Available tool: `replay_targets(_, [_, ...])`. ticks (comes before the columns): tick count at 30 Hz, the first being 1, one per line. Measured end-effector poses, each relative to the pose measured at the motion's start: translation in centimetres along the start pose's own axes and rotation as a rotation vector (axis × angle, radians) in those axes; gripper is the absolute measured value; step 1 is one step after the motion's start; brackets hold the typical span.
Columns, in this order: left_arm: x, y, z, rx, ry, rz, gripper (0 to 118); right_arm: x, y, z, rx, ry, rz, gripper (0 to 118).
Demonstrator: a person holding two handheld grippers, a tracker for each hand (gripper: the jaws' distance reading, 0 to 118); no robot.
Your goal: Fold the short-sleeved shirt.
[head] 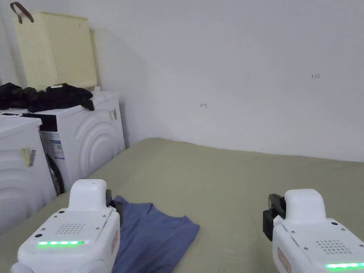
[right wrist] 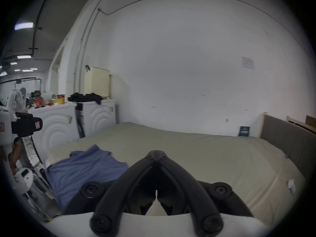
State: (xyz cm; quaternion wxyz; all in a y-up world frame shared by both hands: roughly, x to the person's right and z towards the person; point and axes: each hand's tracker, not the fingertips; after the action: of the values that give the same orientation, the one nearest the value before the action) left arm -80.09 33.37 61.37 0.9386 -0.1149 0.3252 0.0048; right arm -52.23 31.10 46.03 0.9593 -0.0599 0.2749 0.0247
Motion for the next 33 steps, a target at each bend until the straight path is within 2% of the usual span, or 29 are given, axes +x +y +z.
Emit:
replay_targets(6, [-2.9,-0.4,-0.6,-0.038,0.057,0.001,0,-2.5,-0.6,-1.3,-0.013,0.058,0.031,1])
replay_targets(14, [-3.0,-1.5,-3.5,-0.106,0.057,0.011,0,-1.8,-1.3,-2.9,-0.043,0.055,0.002,1])
replay_targets(17, [-2.7,-2.6,-6.0,-0.158,0.045,0.006,0,-1.2,-2.4,-3.4,-0.066,0.055,-0.002,1])
replay_targets(24, [-0.7,-6.5,-15.5,-0.418,-0.066,0.041,0,0.3,-6.2,-4.4,-0.167,0.043,-0.029,1])
replay_targets(26, [0.2,-7.9,-18.4,-0.499,-0.078,0.011,0,0.7,-7.3,-4.5,-0.193,0.032,-0.035,2])
replay_targets(27, [0.7,-8.7,-19.9,-0.525,-0.072,0.015,7,1.0,-8.0,-4.7,-0.214,0.024,-0.043,2])
replay_targets(28, [1.1,-9.3,-20.7,-0.548,-0.082,0.026,41,1.3,-8.5,-4.8,-0.231,0.025,-0.050,1])
replay_targets(29, [1.4,-10.2,-22.1,-0.593,-0.112,0.035,79,1.7,-9.0,-5.0,-0.254,0.022,-0.053,2])
replay_targets(30, [1.8,-11.2,-23.6,-0.659,-0.134,0.046,111,1.9,-9.6,-5.2,-0.271,0.015,-0.051,2])
replay_targets(31, [2.2,-12.0,-24.6,-0.708,-0.143,0.040,118,2.1,-10.0,-5.3,-0.279,0.012,-0.050,2])
replay_targets(33, [2.9,-13.9,-26.8,-0.778,-0.168,0.018,118,2.6,-10.8,-5.4,-0.300,0.004,-0.050,2])
